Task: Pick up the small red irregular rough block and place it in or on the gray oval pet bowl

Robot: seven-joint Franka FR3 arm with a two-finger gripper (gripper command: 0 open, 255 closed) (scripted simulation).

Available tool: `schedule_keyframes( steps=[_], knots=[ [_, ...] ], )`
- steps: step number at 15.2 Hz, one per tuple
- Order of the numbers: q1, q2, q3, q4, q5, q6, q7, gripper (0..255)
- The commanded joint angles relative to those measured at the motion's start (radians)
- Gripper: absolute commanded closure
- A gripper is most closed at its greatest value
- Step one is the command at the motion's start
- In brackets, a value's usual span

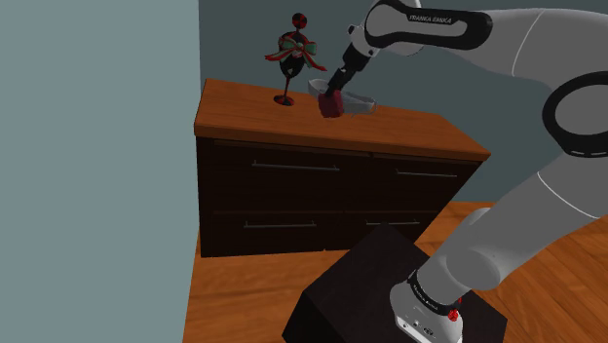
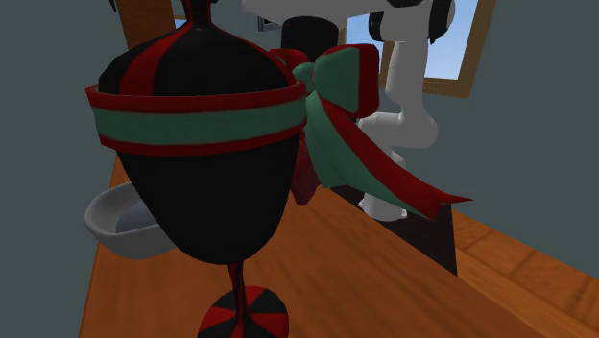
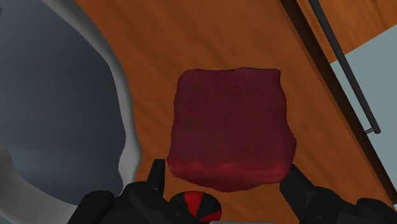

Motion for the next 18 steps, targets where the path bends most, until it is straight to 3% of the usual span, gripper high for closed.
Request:
schedule_keyframes(
  steps=[1, 18],
  knots=[
    [0.0, 0.002, 0.0, 0.028, -0.001, -0.025, 0.002, 255],
    [-0.001, 0.054, -0.004, 0.317, 0.003, -0.264, 0.015, 255]
  ],
)
